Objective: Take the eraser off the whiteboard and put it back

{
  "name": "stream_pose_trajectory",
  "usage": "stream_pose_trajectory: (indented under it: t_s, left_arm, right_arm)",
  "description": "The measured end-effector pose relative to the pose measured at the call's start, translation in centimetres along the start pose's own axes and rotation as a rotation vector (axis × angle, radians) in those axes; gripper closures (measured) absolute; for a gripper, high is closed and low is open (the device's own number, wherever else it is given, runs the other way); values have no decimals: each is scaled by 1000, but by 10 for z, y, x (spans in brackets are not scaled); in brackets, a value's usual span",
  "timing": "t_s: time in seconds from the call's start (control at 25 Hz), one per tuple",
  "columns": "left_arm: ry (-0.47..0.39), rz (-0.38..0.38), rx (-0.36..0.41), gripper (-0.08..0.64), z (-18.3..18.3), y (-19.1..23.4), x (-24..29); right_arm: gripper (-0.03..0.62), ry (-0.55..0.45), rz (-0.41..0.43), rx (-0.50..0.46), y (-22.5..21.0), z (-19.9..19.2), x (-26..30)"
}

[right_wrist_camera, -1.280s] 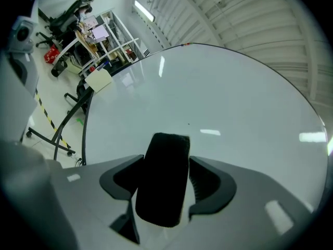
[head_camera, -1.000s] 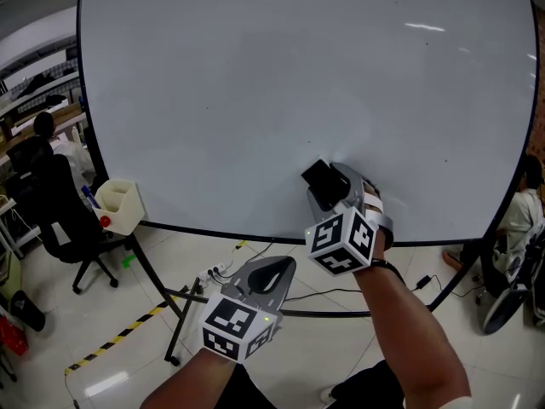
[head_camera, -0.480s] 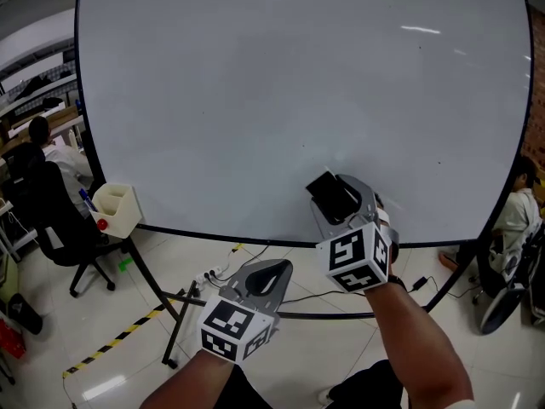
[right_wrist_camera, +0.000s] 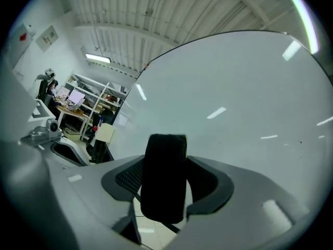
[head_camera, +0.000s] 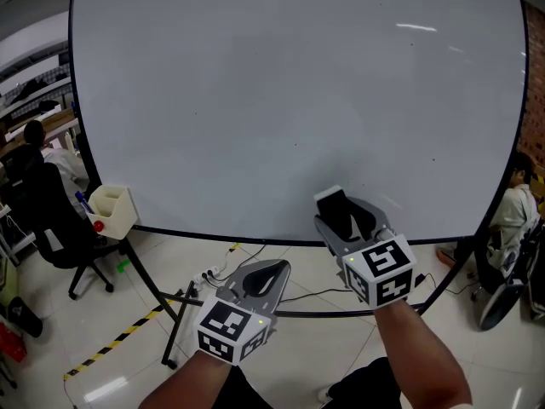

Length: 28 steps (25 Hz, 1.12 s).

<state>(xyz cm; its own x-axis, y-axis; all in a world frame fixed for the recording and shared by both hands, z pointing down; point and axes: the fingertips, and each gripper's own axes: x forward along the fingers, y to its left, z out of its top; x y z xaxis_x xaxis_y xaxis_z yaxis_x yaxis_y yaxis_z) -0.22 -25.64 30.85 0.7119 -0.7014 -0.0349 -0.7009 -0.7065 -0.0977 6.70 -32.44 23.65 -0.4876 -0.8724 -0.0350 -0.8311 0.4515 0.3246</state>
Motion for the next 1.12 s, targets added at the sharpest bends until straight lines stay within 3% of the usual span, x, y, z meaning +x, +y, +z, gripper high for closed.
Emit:
stream_pose_trajectory:
  t_s: [0.68, 1.12]
  left_arm:
    - [-2, -9, -4, 543, 3, -4, 0]
    - [-2, -15, 1, 543, 6, -6, 0]
  right_arm:
    - [348, -57, 97, 235, 10, -13, -37]
    - [348, -73, 128, 235, 17, -10, -67]
